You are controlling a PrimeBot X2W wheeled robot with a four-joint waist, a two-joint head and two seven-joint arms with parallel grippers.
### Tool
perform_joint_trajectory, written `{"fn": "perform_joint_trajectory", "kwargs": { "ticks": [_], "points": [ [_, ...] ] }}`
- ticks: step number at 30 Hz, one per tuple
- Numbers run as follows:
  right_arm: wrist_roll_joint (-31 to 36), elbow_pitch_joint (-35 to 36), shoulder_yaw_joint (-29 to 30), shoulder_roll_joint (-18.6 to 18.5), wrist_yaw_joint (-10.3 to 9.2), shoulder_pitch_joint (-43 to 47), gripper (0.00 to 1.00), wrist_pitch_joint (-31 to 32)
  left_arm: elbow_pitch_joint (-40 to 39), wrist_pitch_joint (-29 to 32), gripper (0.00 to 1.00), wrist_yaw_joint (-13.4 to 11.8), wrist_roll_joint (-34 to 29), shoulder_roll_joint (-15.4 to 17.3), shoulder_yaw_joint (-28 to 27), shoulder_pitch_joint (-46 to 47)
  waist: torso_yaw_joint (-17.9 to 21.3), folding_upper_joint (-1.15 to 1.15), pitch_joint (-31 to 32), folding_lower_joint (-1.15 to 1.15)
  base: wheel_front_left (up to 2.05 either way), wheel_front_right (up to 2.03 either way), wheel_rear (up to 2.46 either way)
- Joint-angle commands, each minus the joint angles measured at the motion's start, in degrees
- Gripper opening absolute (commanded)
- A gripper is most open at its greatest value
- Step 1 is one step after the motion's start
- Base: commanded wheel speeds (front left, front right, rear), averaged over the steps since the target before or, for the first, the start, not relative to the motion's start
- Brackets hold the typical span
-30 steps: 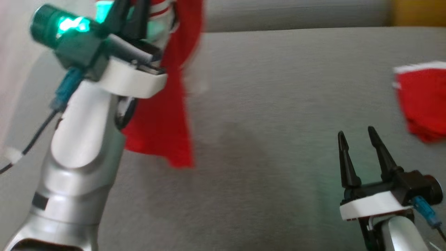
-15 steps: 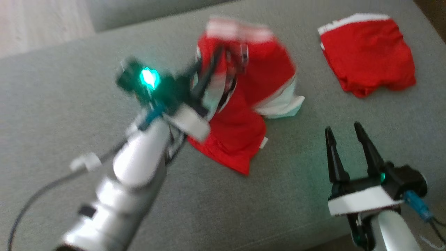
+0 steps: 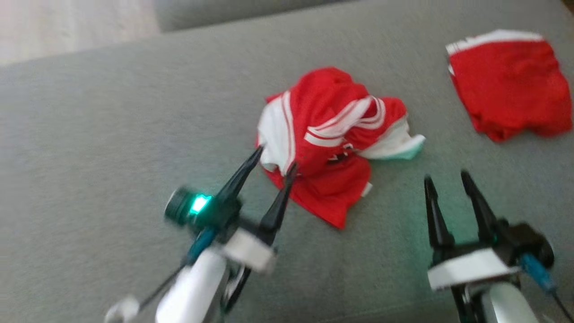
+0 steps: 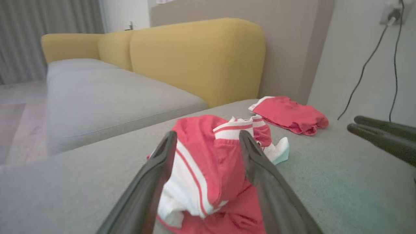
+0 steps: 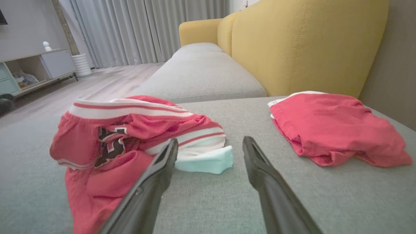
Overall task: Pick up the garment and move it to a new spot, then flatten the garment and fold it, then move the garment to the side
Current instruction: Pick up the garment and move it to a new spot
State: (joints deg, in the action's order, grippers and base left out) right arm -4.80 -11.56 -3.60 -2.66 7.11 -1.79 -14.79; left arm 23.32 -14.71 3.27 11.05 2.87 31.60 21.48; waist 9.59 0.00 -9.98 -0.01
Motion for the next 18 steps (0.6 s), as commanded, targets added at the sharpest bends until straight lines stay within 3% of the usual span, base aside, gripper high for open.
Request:
{"fn": "perform_joint_trajectory", "kwargs": {
  "ticks": [1, 9, 18],
  "points": [
    [0.4, 1.3, -0.8, -0.2, 0.37, 0.8, 1.00, -0.2, -3.2, -0.3, 1.00, -0.9, 0.6, 0.0, -3.4, -2.3, -4.6, 0.00, 5.0, 0.01, 0.00, 0.00, 0.00],
    [-0.9, 2.2, 1.4, -0.2, 0.37, 6.7, 1.00, -0.2, -14.9, -0.3, 1.00, -3.9, -2.2, 0.0, -14.5, -17.9, -11.9, 0.00, 11.0, 0.01, 0.00, 0.00, 0.00],
    [-2.4, 3.6, 2.0, -0.2, 0.37, 9.9, 1.00, -0.2, -18.7, -0.3, 1.00, -4.4, -4.7, 0.0, -19.2, -24.9, -15.4, 0.00, 13.1, 0.01, 0.00, 0.00, 0.00]
  ]
}}
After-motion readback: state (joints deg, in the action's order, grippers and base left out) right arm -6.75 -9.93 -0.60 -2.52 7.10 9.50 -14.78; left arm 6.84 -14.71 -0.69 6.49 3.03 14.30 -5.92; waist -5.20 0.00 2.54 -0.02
